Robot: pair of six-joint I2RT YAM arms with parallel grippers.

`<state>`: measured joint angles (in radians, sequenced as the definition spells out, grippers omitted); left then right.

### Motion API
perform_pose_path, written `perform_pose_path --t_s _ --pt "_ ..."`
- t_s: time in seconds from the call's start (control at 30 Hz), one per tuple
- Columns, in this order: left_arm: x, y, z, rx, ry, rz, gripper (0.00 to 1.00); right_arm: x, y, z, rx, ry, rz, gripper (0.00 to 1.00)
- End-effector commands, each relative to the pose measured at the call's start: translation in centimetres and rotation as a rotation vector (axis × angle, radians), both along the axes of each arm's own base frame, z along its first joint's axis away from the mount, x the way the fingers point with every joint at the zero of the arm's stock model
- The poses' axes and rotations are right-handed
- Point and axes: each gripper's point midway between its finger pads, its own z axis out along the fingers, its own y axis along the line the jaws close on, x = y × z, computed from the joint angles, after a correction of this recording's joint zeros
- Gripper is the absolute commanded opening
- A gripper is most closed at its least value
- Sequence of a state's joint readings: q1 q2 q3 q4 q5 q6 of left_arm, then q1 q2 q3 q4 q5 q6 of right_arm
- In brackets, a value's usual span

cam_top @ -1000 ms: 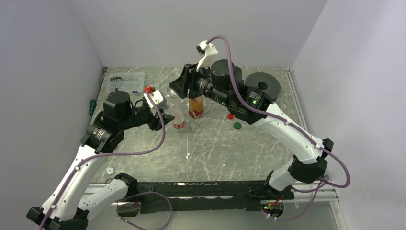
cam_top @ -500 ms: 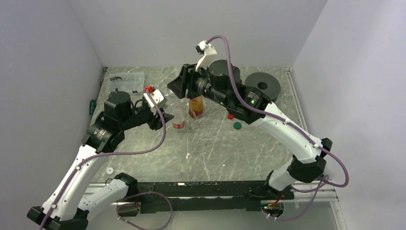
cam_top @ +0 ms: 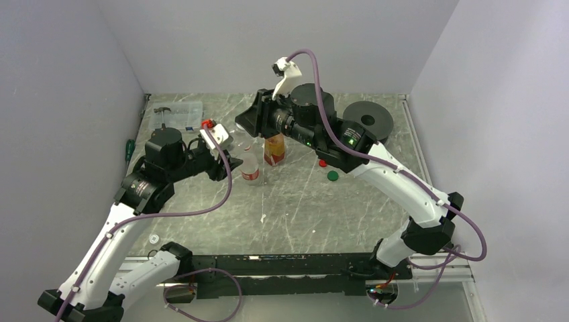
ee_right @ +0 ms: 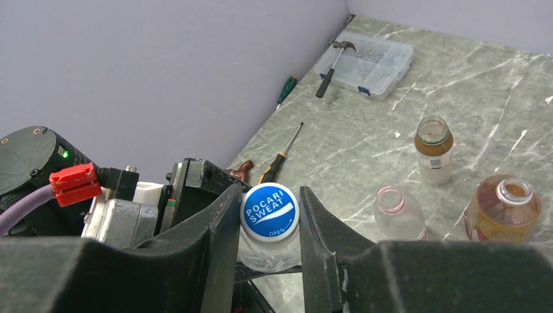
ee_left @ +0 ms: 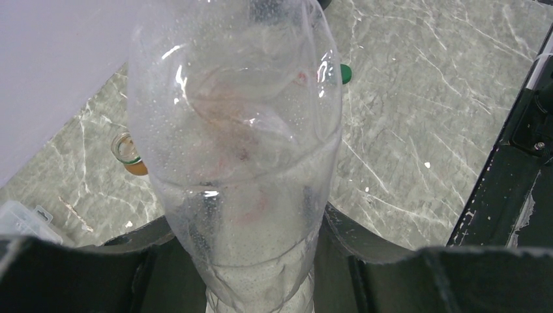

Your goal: Unscrew the bottle caps

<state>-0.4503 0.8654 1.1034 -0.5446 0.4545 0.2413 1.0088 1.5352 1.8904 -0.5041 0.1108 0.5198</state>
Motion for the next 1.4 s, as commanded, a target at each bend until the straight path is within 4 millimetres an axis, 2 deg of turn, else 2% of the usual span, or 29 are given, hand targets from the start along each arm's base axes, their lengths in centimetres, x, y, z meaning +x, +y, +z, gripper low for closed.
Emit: perform_pose_path --t_s 0.0,0.17,0.3,0.4,0.5,0.63,0.83,0.97,1.07,1.2,1.27,1.37 --pt "-0.5 -0.4 1.7 -0.044 -0.043 -0.027 0.0 -0.5 -0.6 2.6 0.074 -0.052 0.007 0.15" --pt "-3.0 -1.9 2.8 -0.111 -0.01 -0.166 0.0 -2.3 -1.5 5.4 0.111 -0.171 0.109 0.1" --pt "-7.4 -3.7 3.5 -0.178 0.069 -0.403 0.0 -5.9 -2.3 8.0 0.144 -0.356 0.297 0.1" --pt "-10.3 -4.2 3.8 -0.218 0.145 -0.553 0.0 -8.9 -3.0 8.7 0.162 -0.462 0.451 0.1" --pt "-11.6 -4.3 4.3 -0.232 0.174 -0.618 0.0 -11.9 -3.8 9.0 0.183 -0.535 0.601 0.11" --pt "-12.2 -4.4 4.7 -0.244 0.192 -0.651 0.0 -14.7 -4.9 9.2 0.196 -0.602 0.736 0.11" --pt "-12.5 -4.4 4.3 -0.239 0.206 -0.682 0.0 -15.4 -6.4 10.2 0.183 -0.657 0.737 0.08" --pt "-13.3 -4.3 3.9 -0.236 0.239 -0.724 0.0 -16.8 -7.3 10.9 0.197 -0.695 0.798 0.08" --pt "-13.5 -4.3 3.9 -0.239 0.244 -0.733 0.0 -17.3 -7.0 10.3 0.211 -0.675 0.839 0.09" --pt "-13.4 -4.3 4.2 -0.239 0.233 -0.727 0.0 -16.9 -6.1 8.4 0.202 -0.624 0.87 0.07" --pt "-13.6 -4.2 4.2 -0.239 0.234 -0.734 0.0 -17.0 -6.3 8.3 0.209 -0.627 0.883 0.06" --pt "-13.8 -4.1 3.9 -0.233 0.235 -0.743 0.0 -16.9 -7.5 9.9 0.247 -0.671 0.822 0.02"
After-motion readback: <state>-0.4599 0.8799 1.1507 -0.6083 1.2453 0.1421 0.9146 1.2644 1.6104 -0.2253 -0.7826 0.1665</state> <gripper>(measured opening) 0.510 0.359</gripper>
